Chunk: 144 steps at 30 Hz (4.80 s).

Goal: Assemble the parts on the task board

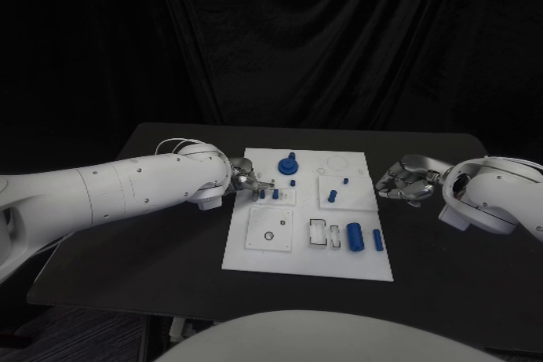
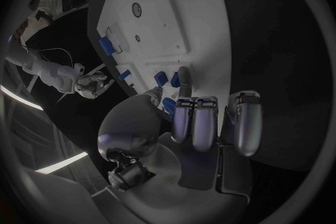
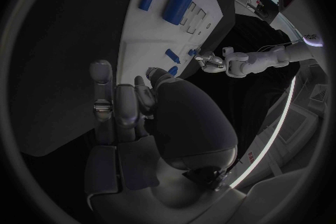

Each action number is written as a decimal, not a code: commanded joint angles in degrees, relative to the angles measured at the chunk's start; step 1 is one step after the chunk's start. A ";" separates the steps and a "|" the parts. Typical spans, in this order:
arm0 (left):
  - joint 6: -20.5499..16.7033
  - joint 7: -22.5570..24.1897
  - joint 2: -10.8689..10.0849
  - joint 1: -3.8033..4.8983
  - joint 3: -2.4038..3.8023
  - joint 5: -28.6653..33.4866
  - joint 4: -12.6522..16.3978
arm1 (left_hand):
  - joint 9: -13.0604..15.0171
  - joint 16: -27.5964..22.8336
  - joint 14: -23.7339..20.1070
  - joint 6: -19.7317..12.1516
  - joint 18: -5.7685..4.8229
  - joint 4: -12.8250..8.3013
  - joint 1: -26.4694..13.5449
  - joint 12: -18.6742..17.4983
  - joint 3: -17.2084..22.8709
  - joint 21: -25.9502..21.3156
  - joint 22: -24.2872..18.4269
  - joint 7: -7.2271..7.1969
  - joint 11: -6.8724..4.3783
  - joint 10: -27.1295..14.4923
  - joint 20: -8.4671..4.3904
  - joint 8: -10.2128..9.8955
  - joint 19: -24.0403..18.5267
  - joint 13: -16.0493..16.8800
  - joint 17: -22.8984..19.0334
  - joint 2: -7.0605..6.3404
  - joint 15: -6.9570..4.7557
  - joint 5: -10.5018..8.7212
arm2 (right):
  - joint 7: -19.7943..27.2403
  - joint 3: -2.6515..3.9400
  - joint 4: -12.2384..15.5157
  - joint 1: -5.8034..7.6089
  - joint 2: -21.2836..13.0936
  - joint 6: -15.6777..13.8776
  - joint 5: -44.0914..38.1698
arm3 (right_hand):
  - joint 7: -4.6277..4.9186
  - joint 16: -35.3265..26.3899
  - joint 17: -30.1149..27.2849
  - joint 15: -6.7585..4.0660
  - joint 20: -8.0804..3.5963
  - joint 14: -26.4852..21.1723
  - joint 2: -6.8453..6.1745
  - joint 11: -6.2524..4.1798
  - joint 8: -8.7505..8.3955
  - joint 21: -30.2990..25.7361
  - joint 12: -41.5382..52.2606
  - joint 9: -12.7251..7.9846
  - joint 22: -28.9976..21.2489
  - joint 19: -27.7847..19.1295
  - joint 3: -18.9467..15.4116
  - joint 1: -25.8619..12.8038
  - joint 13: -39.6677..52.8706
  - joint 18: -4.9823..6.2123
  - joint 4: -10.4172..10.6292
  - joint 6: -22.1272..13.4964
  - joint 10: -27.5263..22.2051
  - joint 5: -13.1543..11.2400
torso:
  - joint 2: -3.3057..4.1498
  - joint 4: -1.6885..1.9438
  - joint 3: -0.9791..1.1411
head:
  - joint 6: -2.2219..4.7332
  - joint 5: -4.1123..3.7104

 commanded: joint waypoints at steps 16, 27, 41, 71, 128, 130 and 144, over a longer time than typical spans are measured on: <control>-31.24 22.20 -6.62 1.47 -0.49 -5.20 7.17 | 5.81 2.41 6.10 0.17 -0.44 -0.63 12.62 2.20 -8.30 1.98 13.03 -1.11 -1.20 6.07 -1.44 5.83 4.31 15.09 15.09 -1.28 -1.08 9.77 | 1.10 0.03 0.34 -0.15 -0.91 -2.11 -0.07 | 0.18 -0.01 0.20 -0.05 -0.04 -0.17 -0.30 0.10 0.43 0.14 -0.19 -0.11 2.69 -0.21 0.54 0.25 0.12 0.91 -0.08 0.22 -0.13 0.72 | 0.03 0.01 -0.02 | 0.01 -0.62; -25.47 36.79 -5.45 4.57 -0.55 -9.01 4.20 | 3.43 -6.05 -10.67 -21.14 8.77 -1.02 36.38 -38.87 -4.39 -45.31 -21.32 5.11 5.35 -43.85 4.25 5.56 -26.61 -8.76 -2.76 -0.78 5.02 10.94 | 3.10 0.03 0.33 -0.15 -1.08 -4.40 -0.07 | 0.06 0.16 0.38 -0.12 -0.08 0.05 -0.60 0.00 0.70 0.65 0.02 -0.12 2.84 0.17 0.77 -0.15 0.25 0.81 0.05 0.62 0.23 1.66 | 0.01 0.00 0.02 | 0.01 -0.77; -17.07 42.38 6.21 0.96 -0.54 -23.72 -10.13 | -9.53 -6.05 -11.34 -24.48 9.09 -7.19 41.24 -54.06 22.88 -82.80 -71.09 3.04 7.85 -53.54 4.47 4.65 -7.11 -26.50 -6.81 -9.08 5.27 13.02 | 3.51 0.03 0.20 -0.15 -1.28 -4.39 -0.07 | 0.03 0.02 0.21 -0.15 -0.11 0.01 -0.67 -0.03 0.74 0.43 -0.12 -0.15 2.81 0.16 0.93 -0.19 0.05 0.84 0.04 0.65 0.09 2.06 | 0.18 -0.13 0.01 | 0.01 -1.79; -12.19 38.32 11.71 -0.49 -0.51 -29.36 -14.97 | -17.46 -4.16 -8.98 -19.98 9.28 -10.80 35.30 -55.93 21.90 -82.97 -71.65 3.41 9.59 -53.63 8.53 0.55 -23.01 -33.24 -5.51 -9.88 8.35 7.97 | 3.01 0.03 0.66 -0.15 -1.25 -3.43 -0.07 | 0.03 -0.29 -0.16 -0.15 -0.12 -0.14 -0.69 -0.04 0.76 -0.21 -0.42 -0.17 2.67 -0.03 1.02 -0.24 -0.33 0.93 0.07 0.67 -0.24 2.22 | 0.88 -0.74 -0.18 | 0.01 -1.10; -3.08 62.75 -2.29 3.12 -0.56 39.76 -3.55 | -41.39 -83.97 -83.95 -40.74 -1.71 -3.34 24.81 -74.14 11.01 3.81 15.09 -1.67 0.99 -84.64 14.20 -6.67 7.76 -60.87 -72.40 -9.39 13.01 8.11 | 2.01 0.02 0.10 -0.17 -1.70 -2.45 -0.07 | 0.03 -0.88 -0.79 -0.16 -0.13 -0.46 -0.88 -0.05 0.74 -1.25 -1.00 -0.24 2.44 -0.34 1.27 -0.23 -1.04 1.07 -0.03 0.58 -0.88 2.33 | 0.63 -0.48 0.21 | 0.01 -1.00; 1.36 62.35 -2.32 3.12 -0.56 45.97 -3.89 | -42.74 -84.29 -84.08 -42.70 -1.71 -1.15 23.03 -76.04 8.85 3.81 15.09 -2.73 -0.76 -85.06 14.39 -6.59 7.76 -62.74 -72.58 -9.61 11.72 8.81 | 2.01 0.02 0.05 -0.21 -1.62 -2.43 -0.07 | 0.02 -0.97 -0.88 -0.16 -0.14 -0.52 -0.86 -0.05 0.77 -1.37 -1.09 -0.24 2.42 -0.37 1.38 -0.18 -1.14 1.08 -0.08 0.61 -0.96 2.35 | 0.75 -0.48 0.30 | 0.01 -0.78; 16.16 55.57 -0.75 3.01 -0.57 72.85 -6.67 | -37.36 -49.39 -53.13 -31.59 8.89 -0.12 21.55 -56.34 1.02 -86.18 -74.90 -1.31 6.16 -72.42 13.63 -3.00 -82.24 -50.42 -53.17 -5.55 13.34 8.49 | 2.04 0.02 -0.16 -0.47 -1.45 -2.27 -0.07 | 0.01 -1.09 -0.99 -0.18 -0.15 -0.58 -0.78 -0.07 0.81 -1.58 -1.20 -0.26 2.38 -0.41 1.64 -0.04 -1.25 1.10 -0.21 0.64 -1.03 2.40 | 0.78 -0.42 0.13 | 0.01 -0.45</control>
